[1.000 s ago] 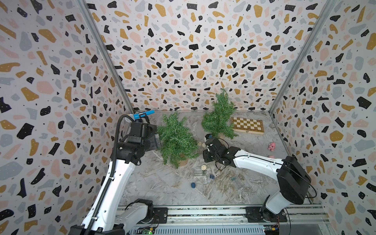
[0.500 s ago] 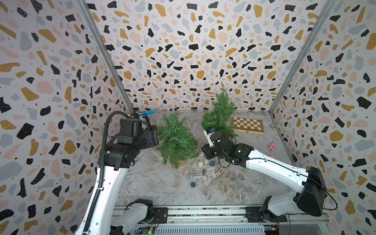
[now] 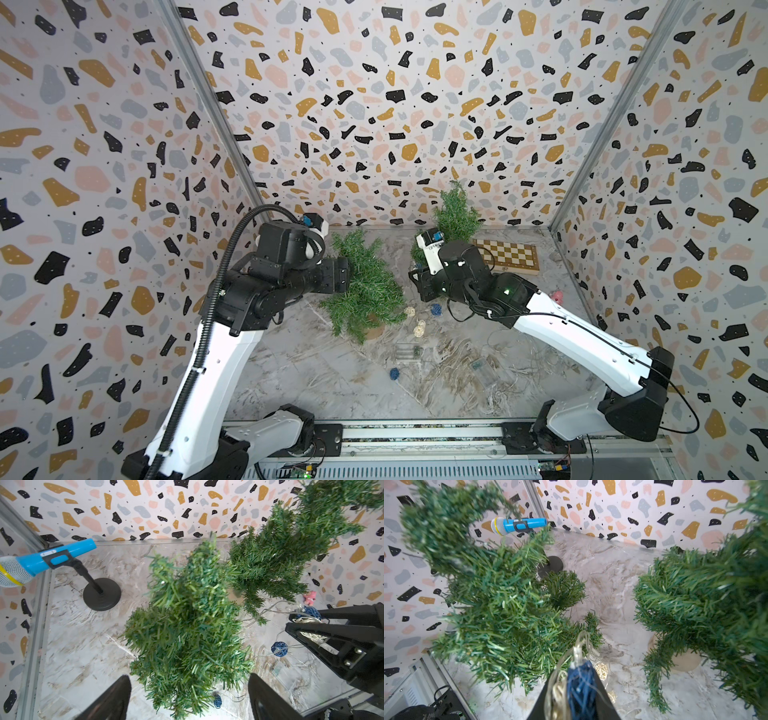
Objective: Wrap string light around the christmas tree
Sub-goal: Pick up the light string from the center of the board.
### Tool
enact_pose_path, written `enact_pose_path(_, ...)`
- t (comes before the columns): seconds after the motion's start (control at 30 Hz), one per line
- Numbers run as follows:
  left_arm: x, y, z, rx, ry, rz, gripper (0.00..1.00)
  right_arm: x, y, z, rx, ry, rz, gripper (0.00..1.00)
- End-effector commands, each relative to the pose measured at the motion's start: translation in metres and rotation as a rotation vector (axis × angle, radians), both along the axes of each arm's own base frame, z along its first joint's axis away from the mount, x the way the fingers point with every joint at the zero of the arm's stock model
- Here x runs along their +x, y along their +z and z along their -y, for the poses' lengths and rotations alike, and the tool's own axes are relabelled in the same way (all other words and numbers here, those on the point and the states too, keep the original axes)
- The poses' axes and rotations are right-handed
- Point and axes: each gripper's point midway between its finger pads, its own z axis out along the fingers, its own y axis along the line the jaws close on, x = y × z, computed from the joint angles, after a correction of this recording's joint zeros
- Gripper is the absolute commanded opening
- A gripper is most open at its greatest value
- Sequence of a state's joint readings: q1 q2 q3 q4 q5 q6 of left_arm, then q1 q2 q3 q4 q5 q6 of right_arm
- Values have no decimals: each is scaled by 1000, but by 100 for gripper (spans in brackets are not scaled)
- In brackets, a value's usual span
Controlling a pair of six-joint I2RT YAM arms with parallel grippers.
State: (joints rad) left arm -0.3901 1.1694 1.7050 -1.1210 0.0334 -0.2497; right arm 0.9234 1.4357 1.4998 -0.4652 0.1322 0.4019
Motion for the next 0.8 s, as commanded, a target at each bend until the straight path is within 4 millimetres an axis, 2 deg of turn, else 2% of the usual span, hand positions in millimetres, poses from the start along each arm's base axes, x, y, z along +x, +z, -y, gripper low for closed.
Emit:
enact_pose_path(0.0, 0, 5, 24, -32, -107, 6, 87, 4, 35, 6, 19, -23, 74, 17)
enact_pose_path(0.33, 12, 9, 97, -102, -345, 36, 87, 30, 91, 3, 81, -60, 189, 17)
enact_pose_path(0.53, 2, 5, 134, -121, -485, 62, 86, 37, 117, 1, 125, -51, 225, 16)
enact_pose_path(0.63, -4, 3, 151, -167, -550, 82, 87, 39, 123, -2, 128, -48, 240, 16)
enact_pose_path(0.77, 8, 3, 167, -208, -567, 110, 87, 45, 118, -6, 135, -41, 228, 16)
